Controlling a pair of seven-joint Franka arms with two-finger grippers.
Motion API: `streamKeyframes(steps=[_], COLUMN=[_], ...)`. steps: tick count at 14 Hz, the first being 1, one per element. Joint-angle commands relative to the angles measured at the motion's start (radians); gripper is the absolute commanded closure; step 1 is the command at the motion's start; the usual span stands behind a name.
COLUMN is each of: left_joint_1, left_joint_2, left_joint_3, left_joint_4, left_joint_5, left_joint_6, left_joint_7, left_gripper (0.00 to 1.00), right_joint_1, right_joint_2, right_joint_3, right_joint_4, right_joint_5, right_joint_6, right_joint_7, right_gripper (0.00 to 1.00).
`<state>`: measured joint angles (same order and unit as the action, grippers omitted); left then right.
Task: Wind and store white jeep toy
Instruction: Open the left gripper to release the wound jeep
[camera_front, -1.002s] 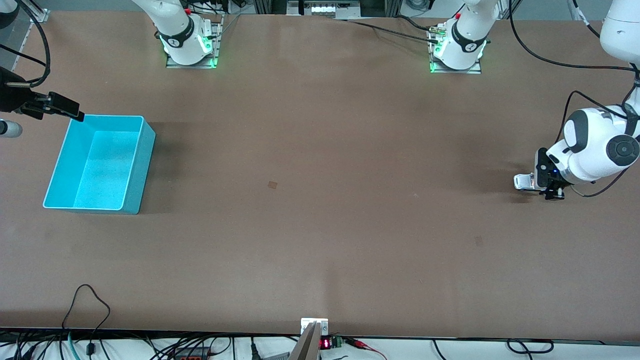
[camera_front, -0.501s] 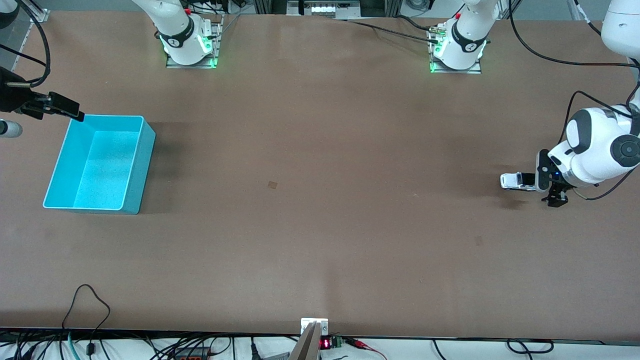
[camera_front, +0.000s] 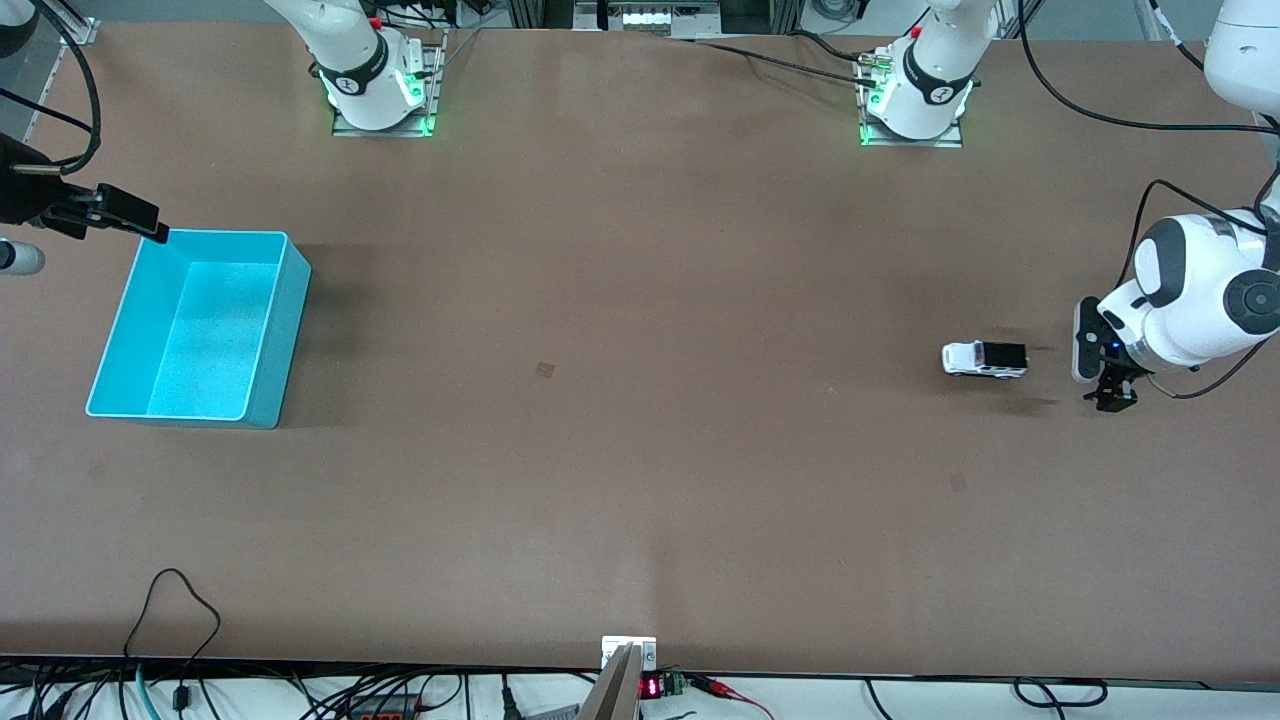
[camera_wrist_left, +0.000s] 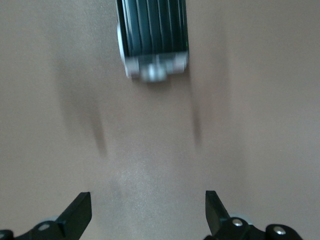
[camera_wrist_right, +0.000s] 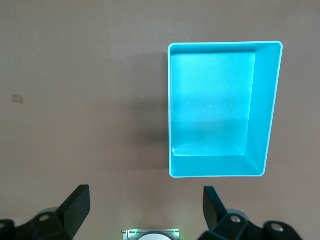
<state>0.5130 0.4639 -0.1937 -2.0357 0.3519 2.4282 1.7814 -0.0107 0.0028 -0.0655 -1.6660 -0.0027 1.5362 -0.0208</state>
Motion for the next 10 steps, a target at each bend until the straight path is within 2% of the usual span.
streamKeyframes(steps=[1, 10], left_joint_1=[0.012, 0.01], left_joint_2=[-0.031, -0.053], left_joint_3=[-0.027, -0.058], left_joint_4=[-0.003, -0.001], left_joint_5=[-0.022, -0.037], left_joint_6=[-0.029, -0.058], left_joint_7=[0.018, 0.018], left_gripper=[0.0, 0.0], right_joint_1=[-0.006, -0.006], right_joint_2=[-0.014, -0.014], right_joint_3=[0.004, 0.004], right_joint_4=[-0.011, -0.011], right_joint_5=[0.013, 0.013], right_joint_6=[-0.008, -0.007], right_joint_7=[-0.019, -0.019], right_gripper=[0.0, 0.0])
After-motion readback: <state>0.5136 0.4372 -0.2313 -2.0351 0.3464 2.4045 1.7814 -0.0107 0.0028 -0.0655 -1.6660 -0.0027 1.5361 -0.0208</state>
